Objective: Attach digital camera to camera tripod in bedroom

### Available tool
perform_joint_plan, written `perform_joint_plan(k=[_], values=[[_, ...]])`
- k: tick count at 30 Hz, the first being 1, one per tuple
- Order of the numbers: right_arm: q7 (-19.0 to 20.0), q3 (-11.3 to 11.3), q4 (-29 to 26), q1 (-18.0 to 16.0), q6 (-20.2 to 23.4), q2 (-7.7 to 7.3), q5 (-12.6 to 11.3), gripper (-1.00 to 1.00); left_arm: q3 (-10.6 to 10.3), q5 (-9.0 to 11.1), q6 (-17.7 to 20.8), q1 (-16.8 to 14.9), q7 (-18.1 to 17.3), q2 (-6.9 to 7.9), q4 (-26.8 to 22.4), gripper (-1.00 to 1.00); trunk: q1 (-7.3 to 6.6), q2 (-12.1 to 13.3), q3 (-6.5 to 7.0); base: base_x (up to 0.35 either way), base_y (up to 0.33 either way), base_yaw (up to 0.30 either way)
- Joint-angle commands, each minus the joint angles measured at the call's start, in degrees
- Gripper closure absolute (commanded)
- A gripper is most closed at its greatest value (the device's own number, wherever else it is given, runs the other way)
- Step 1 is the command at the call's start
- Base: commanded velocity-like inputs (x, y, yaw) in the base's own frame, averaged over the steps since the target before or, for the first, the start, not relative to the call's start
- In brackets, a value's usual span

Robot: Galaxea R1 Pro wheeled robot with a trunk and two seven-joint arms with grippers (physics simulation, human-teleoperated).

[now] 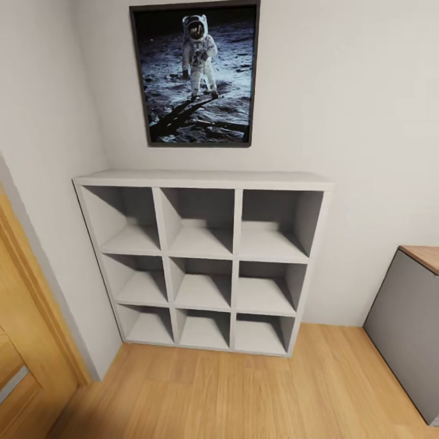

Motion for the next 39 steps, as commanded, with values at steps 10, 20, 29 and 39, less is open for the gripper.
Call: perform_joint_plan(k=[10,20,29,39], values=[[0.0,0.0,0.0,0.0,-0.1,0.01,0.0,-1.0,0.1,0.0,0.0,0.0,0.0,0.0,-0.1,-1.0,0.0,0.0,-0.05,-0.001,0.0,-0.289],[0.0,0.0,0.0,0.0,-0.1,0.0,0.0,-1.0,0.0,0.0,0.0,0.0,0.0,-0.03,-0.1,-1.0,0.0,0.0,-0.05,0.0,0.0,-0.285],[0.0,0.0,0.0,0.0,-0.1,0.0,0.0,-1.0,0.0,0.0,0.0,0.0,0.0,-0.01,-0.1,-1.0,0.0,0.0,-0.05,0.0,0.0,-0.281],[0.0,0.0,0.0,0.0,-0.1,0.0,0.0,-1.0,0.0,0.0,0.0,0.0,0.0,-0.01,-0.1,-1.0,0.0,0.0,-0.05,0.0,0.0,-0.28]])
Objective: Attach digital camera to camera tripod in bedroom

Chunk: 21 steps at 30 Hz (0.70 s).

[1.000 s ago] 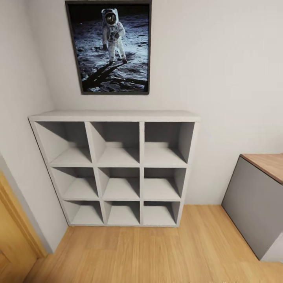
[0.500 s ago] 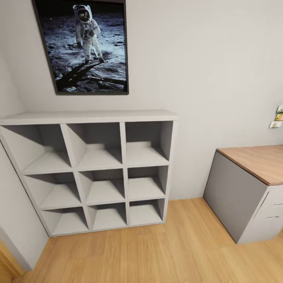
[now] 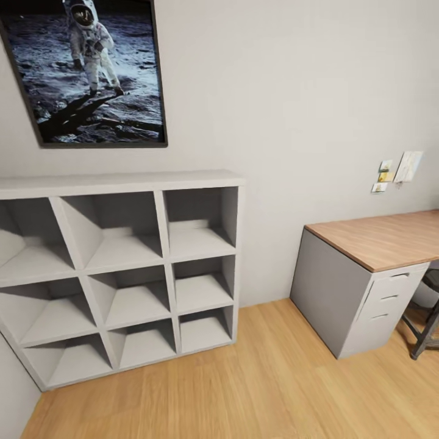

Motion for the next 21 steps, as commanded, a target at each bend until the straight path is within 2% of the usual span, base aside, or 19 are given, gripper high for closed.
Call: perform_joint_plan(k=[1,21], values=[[0.0,0.0,0.0,0.0,-0.1,0.0,0.0,-1.0,0.1,0.0,0.0,0.0,0.0,-0.01,-0.1,-1.0,0.0,0.0,-0.05,0.0,0.0,-0.28],[0.0,0.0,0.0,0.0,-0.1,0.0,0.0,-1.0,0.1,0.0,0.0,0.0,0.0,-0.08,-0.1,-1.0,0.0,0.0,-0.05,0.0,0.0,-0.279]])
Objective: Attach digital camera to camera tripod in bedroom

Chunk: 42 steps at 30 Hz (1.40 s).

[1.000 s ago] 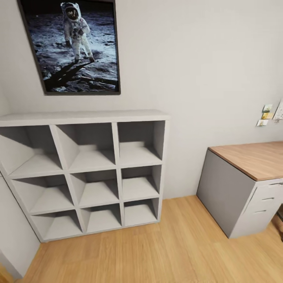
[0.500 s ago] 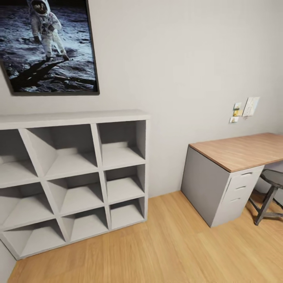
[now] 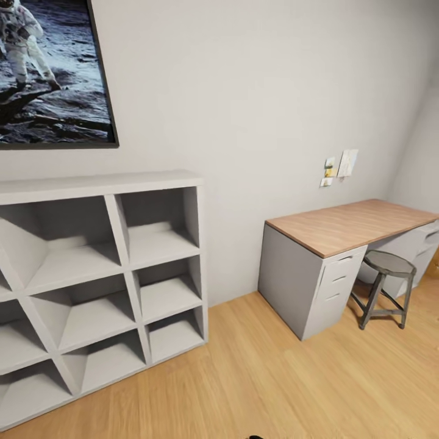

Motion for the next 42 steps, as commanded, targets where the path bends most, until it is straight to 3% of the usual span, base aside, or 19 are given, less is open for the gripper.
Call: perform_joint_plan(k=[1,17,31,36,37,38,40,42], values=[[0.0,0.0,0.0,0.0,-0.1,0.0,0.0,-1.0,0.1,0.0,0.0,0.0,0.0,0.0,-0.1,-1.0,0.0,0.0,-0.05,0.0,0.0,-0.279],[0.0,0.0,0.0,0.0,-0.1,0.0,0.0,-1.0,0.1,0.0,0.0,0.0,0.0,0.0,-0.1,-1.0,0.0,0.0,-0.05,0.0,0.0,-0.266],[-0.2,0.2,-0.2,0.0,-1.1,0.0,0.3,-1.0,0.2,0.0,0.5,0.0,0.1,0.12,-0.5,-1.0,0.0,0.0,-0.05,0.0,0.0,-0.041],[-1.4,0.2,-1.8,0.0,-1.6,-0.07,0.5,-1.0,0.2,0.0,0.9,-0.1,0.2,0.19,-3.4,-1.0,0.0,0.0,-0.05,0.0,0.0,-0.003],[-5.1,0.2,-8.1,0.0,-1.7,-0.28,0.6,-1.0,0.3,0.1,4.8,-0.3,0.4,0.46,-10.2,-1.0,0.0,0.0,-0.05,0.0,0.0,0.0],[-7.1,0.2,-12.3,0.0,-1.5,-0.45,0.6,-1.0,0.3,0.1,8.4,-0.4,0.6,0.6,-13.5,-1.0,0.0,0.0,-0.05,0.0,0.0,0.0],[-8.1,0.2,-14.6,0.0,-1.4,-0.55,0.6,-1.0,0.3,0.1,10.6,-0.4,0.7,0.67,-15.2,-1.0,0.0,0.0,-0.05,0.0,0.0,0.0],[-9.8,0.2,-19.5,0.0,-1.1,-0.8,0.6,-1.0,0.4,0.1,15.7,-0.5,0.8,0.83,-18.6,-1.0,0.0,0.0,-0.05,0.0,0.0,0.0]])
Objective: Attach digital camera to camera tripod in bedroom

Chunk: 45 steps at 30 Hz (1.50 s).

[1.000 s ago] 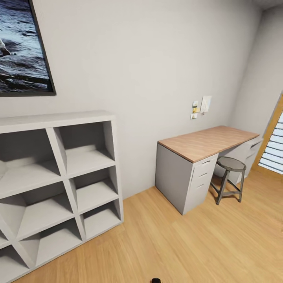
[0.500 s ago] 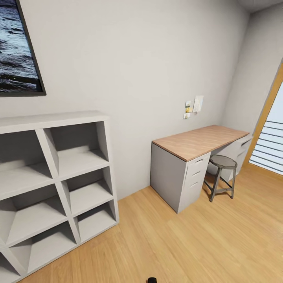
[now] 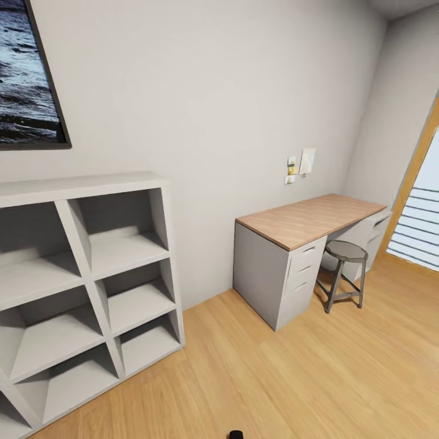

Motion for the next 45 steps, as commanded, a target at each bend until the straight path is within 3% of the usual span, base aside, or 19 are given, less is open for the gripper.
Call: perform_joint_plan(k=[1,2,5,12,15,19,25,29,33,34,45], values=[[-0.9,0.0,-2.7,0.0,0.2,-0.12,0.0,-1.0,0.1,0.0,3.2,-0.1,0.1,0.04,-1.9,-1.0,0.0,0.0,-0.07,0.0,0.0,0.0],[-1.9,0.0,-7.9,-0.1,1.2,-0.3,0.0,-1.0,0.2,0.0,8.2,-0.4,0.2,0.09,-5.3,-1.0,0.0,0.0,-0.07,0.0,0.0,0.0],[-2.8,-0.1,-15.6,-0.4,3.5,-0.45,0.0,-1.0,0.3,0.0,14.5,-1.5,0.2,0.07,-10.5,-1.0,0.0,0.0,-0.07,0.0,0.0,0.0],[-3.5,-0.1,-29.8,-3.2,9.8,-0.57,-0.1,-1.0,0.4,0.0,22.8,-5.1,0.2,0.05,-18.8,-1.0,0.0,0.0,-0.07,0.0,0.0,0.0],[-3.6,-0.1,-33.9,-6.8,12.5,-0.59,-0.2,-1.0,0.5,0.0,25.6,-8.3,0.1,0.05,-20.9,-1.0,0.0,0.0,-0.07,0.0,0.0,0.0],[-3.7,-0.2,-36.5,-14.1,16.5,-0.55,-0.3,-1.0,0.5,0.1,28.6,-12.8,-0.6,0.01,-21.9,-1.0,0.0,0.0,-0.07,0.0,0.0,0.0],[-3.6,-0.2,-37.9,-23.9,22.8,-0.2,-0.5,-1.0,0.7,0.5,31.2,-18.7,-5.3,0.08,-22.2,-1.0,0.0,0.0,-0.07,0.0,0.0,0.0],[-3.6,-0.2,-38.4,-31.0,25.2,0.72,-0.6,-1.0,0.9,1.0,31.8,-24.0,-13.0,0.21,-22.2,-1.0,0.0,0.0,-0.07,0.0,0.0,0.0],[-3.9,0.1,-39.6,-34.1,25.4,2.23,-0.6,-1.0,1.1,1.2,32.0,-28.1,-18.2,0.27,-22.3,-1.0,0.0,0.0,-0.07,0.0,0.0,0.0],[-4.7,0.7,-44.3,-35.5,23.3,3.7,-0.6,-1.0,1.2,1.2,31.7,-30.8,-20.9,0.42,-24.0,-1.0,0.0,0.0,-0.07,0.0,0.0,0.0],[-4.0,2.8,-45.9,-36.1,21.2,4.51,-0.6,-1.0,0.6,1.1,31.6,-31.9,-21.9,0.29,-27.7,-1.0,0.0,0.0,-0.07,0.0,0.0,0.0]])
